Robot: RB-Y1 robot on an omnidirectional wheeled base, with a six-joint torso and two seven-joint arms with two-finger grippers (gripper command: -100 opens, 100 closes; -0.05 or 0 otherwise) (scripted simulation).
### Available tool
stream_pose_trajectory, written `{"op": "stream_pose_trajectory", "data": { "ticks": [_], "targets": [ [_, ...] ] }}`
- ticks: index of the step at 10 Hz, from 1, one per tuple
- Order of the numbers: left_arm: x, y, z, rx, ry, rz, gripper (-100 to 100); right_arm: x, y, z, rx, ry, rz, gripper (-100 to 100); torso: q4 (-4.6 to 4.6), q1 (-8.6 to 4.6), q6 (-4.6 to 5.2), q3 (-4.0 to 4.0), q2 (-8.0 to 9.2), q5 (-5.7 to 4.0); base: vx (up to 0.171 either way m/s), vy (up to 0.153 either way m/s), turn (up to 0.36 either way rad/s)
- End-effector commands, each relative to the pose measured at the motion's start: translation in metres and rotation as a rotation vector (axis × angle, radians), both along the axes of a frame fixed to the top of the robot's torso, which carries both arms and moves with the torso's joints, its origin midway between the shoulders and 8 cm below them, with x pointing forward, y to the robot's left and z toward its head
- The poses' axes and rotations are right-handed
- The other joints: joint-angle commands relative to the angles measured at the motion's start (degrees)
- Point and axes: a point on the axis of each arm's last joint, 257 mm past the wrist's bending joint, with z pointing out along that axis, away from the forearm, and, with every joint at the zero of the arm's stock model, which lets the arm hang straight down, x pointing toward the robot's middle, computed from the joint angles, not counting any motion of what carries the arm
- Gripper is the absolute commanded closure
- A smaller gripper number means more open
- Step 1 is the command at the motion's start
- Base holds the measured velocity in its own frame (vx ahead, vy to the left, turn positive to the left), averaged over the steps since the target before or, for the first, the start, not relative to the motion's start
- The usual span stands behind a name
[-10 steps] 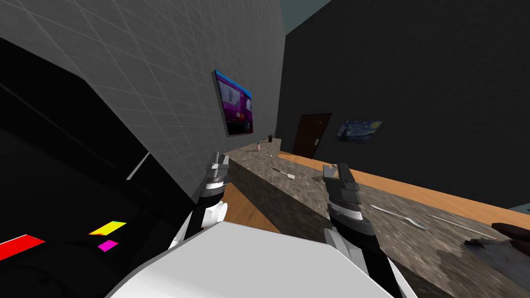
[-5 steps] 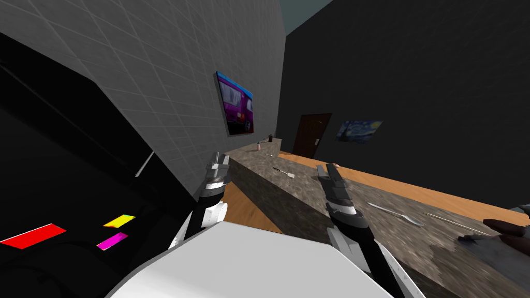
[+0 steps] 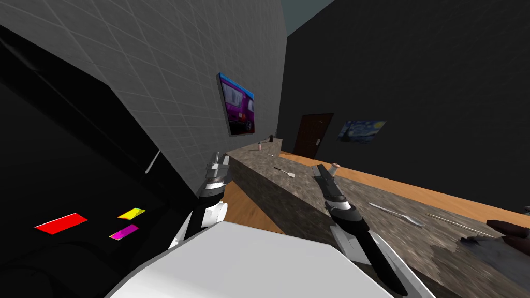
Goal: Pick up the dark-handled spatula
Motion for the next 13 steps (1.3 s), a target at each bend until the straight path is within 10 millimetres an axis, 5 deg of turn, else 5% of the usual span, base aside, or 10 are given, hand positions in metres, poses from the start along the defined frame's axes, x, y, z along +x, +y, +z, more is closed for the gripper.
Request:
{"op": "stream_pose_trajectory", "data": {
  "ticks": [1, 13],
  "targets": [
    [0.000, 0.000, 0.000, 0.000, 0.000, 0.000, 0, 0.003, 0.001, -0.004, -0.032, 0.013, 0.013, -100, 0.00, 0.00, 0.00, 0.00, 0.00, 0.00, -0.016, 0.001, 0.023],
    [0.000, 0.000, 0.000, 0.000, 0.000, 0.000, 0, 0.039, -0.001, -0.076, -0.356, 0.205, 0.099, -100, -0.03, 0.02, -0.01, -0.07, -0.11, 0.00, -0.008, 0.003, 0.068]
  ]
}}
